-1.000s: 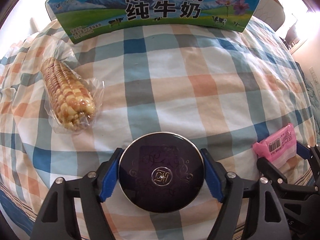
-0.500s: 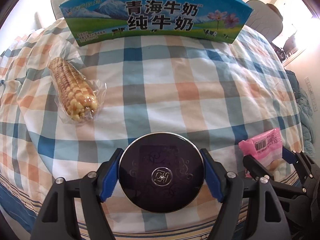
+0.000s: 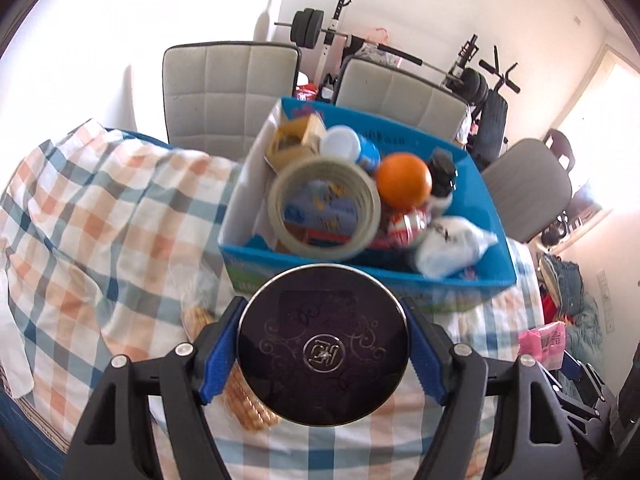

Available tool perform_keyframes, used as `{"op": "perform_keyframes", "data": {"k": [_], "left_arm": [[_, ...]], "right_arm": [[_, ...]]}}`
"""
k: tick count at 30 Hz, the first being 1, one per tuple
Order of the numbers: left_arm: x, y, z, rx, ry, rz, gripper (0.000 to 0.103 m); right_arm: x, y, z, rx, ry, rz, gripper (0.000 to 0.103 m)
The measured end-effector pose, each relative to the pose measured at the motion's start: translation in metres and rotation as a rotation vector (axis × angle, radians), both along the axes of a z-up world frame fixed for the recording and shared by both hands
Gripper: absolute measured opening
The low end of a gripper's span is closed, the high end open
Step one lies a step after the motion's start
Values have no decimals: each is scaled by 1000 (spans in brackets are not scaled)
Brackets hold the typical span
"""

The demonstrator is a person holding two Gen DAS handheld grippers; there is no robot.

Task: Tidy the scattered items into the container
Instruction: 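Lift the tin with the left gripper while the right gripper carries the pink packet into the blue box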

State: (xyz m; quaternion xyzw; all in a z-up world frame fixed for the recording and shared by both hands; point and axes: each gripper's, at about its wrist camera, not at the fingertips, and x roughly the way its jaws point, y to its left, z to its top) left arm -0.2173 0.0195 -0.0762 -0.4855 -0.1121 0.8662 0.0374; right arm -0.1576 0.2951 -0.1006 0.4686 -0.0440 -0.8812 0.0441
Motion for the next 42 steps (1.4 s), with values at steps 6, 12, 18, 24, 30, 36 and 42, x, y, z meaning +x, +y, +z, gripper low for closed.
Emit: {"op": "perform_keyframes", "data": {"k": [6,12,18,24,30,36,42], "left_arm": [[-51,-15,17,3,55,43,76],[-70,-18,9,17,32,34,76],[-84,-13,2,22,27,22,76],[-86,17,-6,27,20,-34,76],[-89,50,-13,3,19,-89,76],[-95,88,-34,-83,44,-139,76],[-102,109,-53,-134,56,-152,76]], "right_arm": [[-81,-26,19,36,70,38,79],[-139,-71,-9,140,67,139,79],[-157,-90,-38,252,54,243,84],[-152,-63,-24,48,41,221,94],[-141,-26,-9,-100,71,110,99],[-117,8,-2,-106,95,-7,100],[-95,22,1,-26,109,-19,100]]}}
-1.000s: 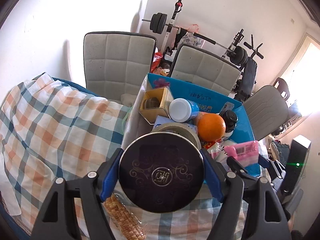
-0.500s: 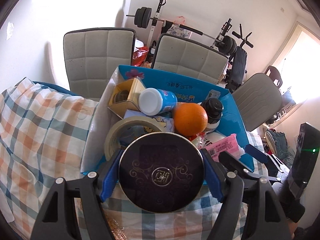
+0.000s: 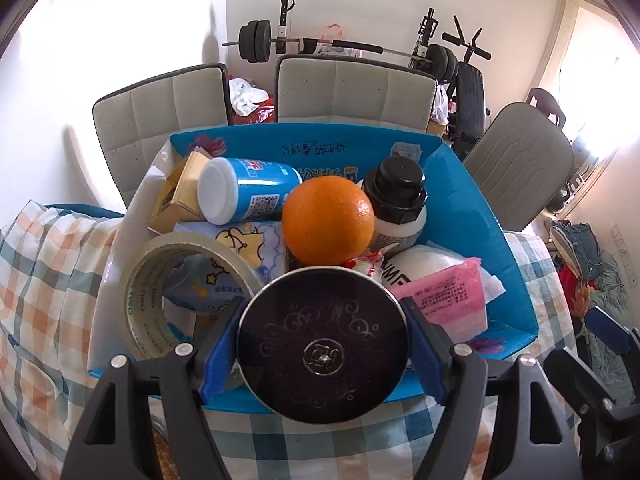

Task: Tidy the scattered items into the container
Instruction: 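Lift the tin with the left gripper while the right gripper carries the pink packet into the blue box, then reach the right gripper to the bagged corn cob and grasp it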

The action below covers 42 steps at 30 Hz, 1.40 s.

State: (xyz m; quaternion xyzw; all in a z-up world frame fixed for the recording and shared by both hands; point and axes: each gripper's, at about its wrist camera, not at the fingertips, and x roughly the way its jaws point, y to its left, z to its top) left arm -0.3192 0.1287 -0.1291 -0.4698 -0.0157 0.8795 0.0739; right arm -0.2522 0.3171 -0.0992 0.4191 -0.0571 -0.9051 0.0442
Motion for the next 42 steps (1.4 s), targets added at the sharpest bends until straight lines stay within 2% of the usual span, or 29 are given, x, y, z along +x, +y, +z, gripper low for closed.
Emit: {"op": "perform_keyframes", "data": {"k": [3,7,10,11,13,15,17,19,23,25,31,35,36,38,42], "left_arm": [[0,2,-2,-6,2,3,76],[-1,2,-3,-1,-10,20,76],[3,-6,9,54,-5,53,79],[7,-11,16,75,3,61,84],[20,-27,32,126,26,67,90],[38,-50,46,142,50,83,99],[62,-83,52,136,61,133,102],[87,-120,47,129,26,200,103],[134,-187,16,38,-88,353,103],[155,-214,-1,17,-142,420,103],[198,-252,-18,18,-164,512,103],[209,-254,-19,54,-149,507,103],[209,-254,-19,58,-146,501,103],[208,-254,-21,85,-142,495,103],[205,-261,-26,143,-143,506,103]], "right_arm": [[8,5,3,23,5,-5,100],[15,15,3,-2,-9,-31,100],[19,20,0,-28,-24,-47,100],[21,21,-1,-46,-31,-51,100],[24,24,-1,-97,-46,-58,100],[28,22,-3,-161,-68,-43,100],[34,7,-9,-208,-106,6,100],[40,-23,-21,-214,-172,96,100],[52,-116,-54,-117,-298,299,100],[53,-166,-68,-77,-343,398,100],[39,-287,-115,126,-448,577,99],[28,-317,-161,312,-543,574,99],[27,-318,-168,328,-549,571,103],[27,-318,-170,334,-545,570,103],[24,-321,-174,354,-593,562,103]]}}
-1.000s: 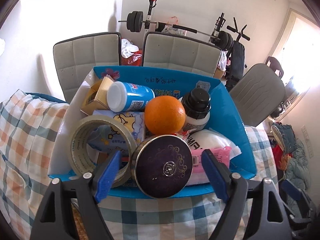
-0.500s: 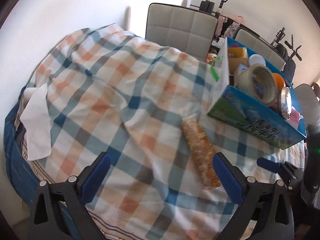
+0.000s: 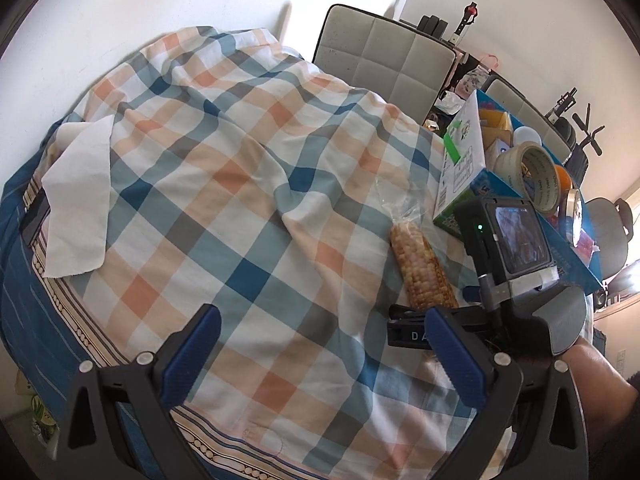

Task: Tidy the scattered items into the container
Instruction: 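Reach the right gripper to the bagged corn cob and grasp it, then lift the corn cob with the right gripper and lower it into the blue box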

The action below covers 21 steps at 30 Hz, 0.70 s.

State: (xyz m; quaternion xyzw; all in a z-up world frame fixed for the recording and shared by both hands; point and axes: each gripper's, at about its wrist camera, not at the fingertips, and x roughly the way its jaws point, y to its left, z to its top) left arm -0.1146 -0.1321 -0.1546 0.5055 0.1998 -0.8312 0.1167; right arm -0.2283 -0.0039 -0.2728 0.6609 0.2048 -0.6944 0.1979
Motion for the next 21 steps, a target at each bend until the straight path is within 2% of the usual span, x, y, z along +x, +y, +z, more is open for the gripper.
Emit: {"op": "perform_keyframes", "data": {"k": [5,7,8,9,11,15,21], "left_arm": [[-1,-9,0,29,13,8,103],[0,-14,-1,36,17,13,103],[1,-17,-2,36,14,16,103],[1,-20,-3,40,11,19,103],[1,-26,-5,51,7,31,103],[0,-37,-7,68,8,59,103],[-6,-33,-6,84,17,46,103]], "right_arm": [[-11,-7,-5,59,-89,-6,103],[-13,-8,1,37,-50,-30,94],[-14,-8,6,13,-21,-50,82],[-15,-8,10,-9,3,-70,75],[-12,-8,12,-23,26,-82,70],[4,4,20,-62,45,-73,52],[51,84,22,-70,-48,-197,51]]}}
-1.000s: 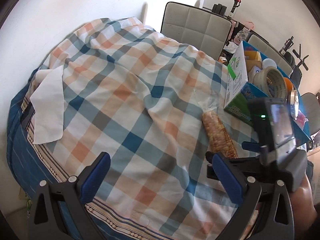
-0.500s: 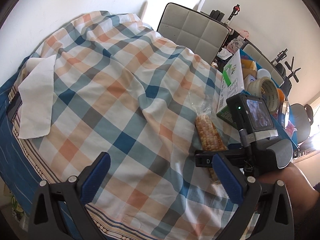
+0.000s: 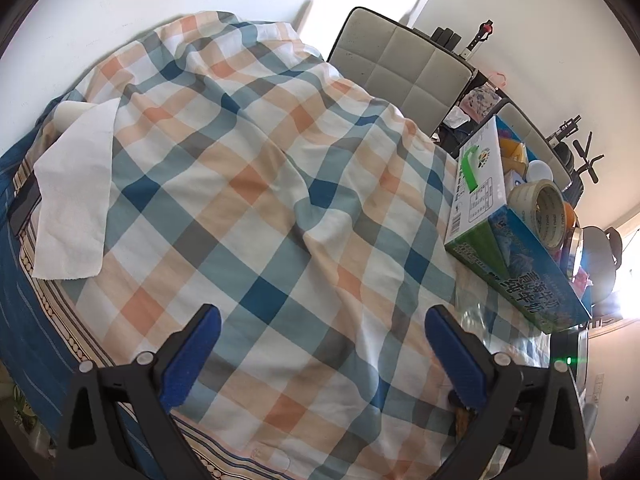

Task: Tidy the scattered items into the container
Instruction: 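Lift the corn cob with the right gripper and lower it into the blue box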

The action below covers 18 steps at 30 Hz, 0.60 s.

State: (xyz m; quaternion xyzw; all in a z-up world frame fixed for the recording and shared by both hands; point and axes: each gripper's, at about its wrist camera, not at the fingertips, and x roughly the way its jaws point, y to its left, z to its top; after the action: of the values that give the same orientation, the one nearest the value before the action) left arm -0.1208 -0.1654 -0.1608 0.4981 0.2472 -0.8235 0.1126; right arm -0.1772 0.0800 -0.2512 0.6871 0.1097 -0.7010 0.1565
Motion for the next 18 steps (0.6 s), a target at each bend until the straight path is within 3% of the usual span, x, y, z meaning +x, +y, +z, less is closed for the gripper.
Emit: {"op": "perform_keyframes", "data": {"k": [4,8,12,16,18], "left_arm": [[-8,16,-3,11,-6,-40,103],[-17,39,-8,26,-22,-93,103],[-20,59,-7,34,-24,-145,103],[-19,68,-7,46,-26,-170,103],[-17,70,-9,46,-30,-173,103]], "right_arm": [[34,57,-6,-24,-106,-49,55],[39,77,-4,-88,-92,-90,63],[38,63,-11,-107,-135,-100,101],[49,39,-13,77,-66,-26,93],[55,36,-6,90,-8,-2,78]]}}
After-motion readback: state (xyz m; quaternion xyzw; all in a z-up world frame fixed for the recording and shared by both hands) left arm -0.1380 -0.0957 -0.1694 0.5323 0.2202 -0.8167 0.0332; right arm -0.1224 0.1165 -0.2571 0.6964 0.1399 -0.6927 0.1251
